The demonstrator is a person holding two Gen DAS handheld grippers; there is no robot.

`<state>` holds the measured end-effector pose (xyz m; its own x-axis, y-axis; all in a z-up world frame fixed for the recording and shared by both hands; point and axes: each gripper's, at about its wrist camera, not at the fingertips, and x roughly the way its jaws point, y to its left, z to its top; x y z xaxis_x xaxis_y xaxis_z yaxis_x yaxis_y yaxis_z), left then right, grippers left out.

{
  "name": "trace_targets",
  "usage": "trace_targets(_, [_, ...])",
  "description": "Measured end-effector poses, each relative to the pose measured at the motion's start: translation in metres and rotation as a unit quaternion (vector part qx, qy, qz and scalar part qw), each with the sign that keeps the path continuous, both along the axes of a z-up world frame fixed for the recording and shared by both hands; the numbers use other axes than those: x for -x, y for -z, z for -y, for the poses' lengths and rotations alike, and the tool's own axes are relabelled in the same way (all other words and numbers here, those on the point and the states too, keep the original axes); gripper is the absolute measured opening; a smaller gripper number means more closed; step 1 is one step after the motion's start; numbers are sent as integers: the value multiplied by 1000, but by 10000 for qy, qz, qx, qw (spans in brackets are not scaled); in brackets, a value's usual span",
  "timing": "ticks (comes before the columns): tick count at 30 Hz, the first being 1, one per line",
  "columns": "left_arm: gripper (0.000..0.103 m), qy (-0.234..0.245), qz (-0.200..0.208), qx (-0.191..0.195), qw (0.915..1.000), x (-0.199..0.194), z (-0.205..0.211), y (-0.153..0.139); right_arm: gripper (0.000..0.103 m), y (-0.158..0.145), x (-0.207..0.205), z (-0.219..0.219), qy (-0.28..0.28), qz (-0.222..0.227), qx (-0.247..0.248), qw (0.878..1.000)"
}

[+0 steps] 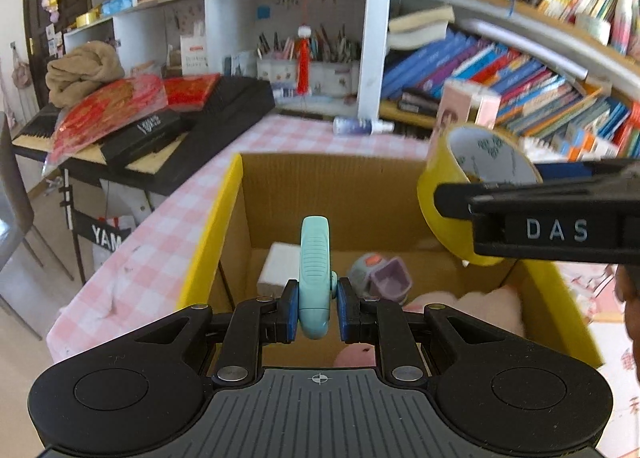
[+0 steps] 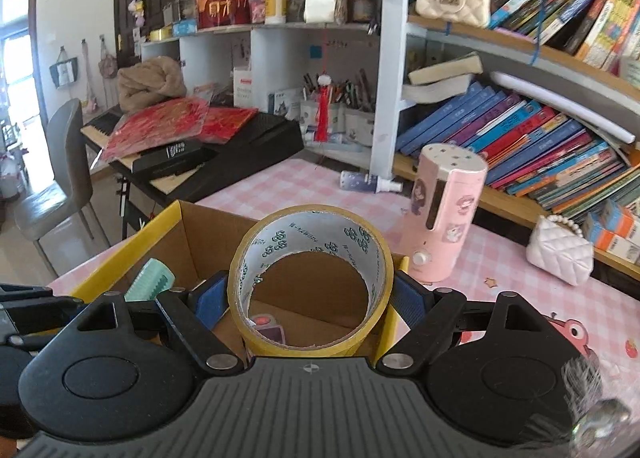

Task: Organize objects
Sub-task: 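Lower the tape roll and comb into the box and open both tools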

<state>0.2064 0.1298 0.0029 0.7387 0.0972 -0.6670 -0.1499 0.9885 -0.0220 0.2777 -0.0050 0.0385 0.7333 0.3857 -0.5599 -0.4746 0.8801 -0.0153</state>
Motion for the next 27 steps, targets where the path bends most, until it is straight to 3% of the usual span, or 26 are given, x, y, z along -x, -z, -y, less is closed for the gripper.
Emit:
trace_targets(10, [18, -8, -589, -186, 9981, -16, 4, 22, 83, 23, -20, -25, -479, -288, 442, 9975])
trace_targets(27, [18, -64, -914, -207, 9956, -23, 7, 35, 83, 50, -42, -56, -958, -1078, 1228, 9819])
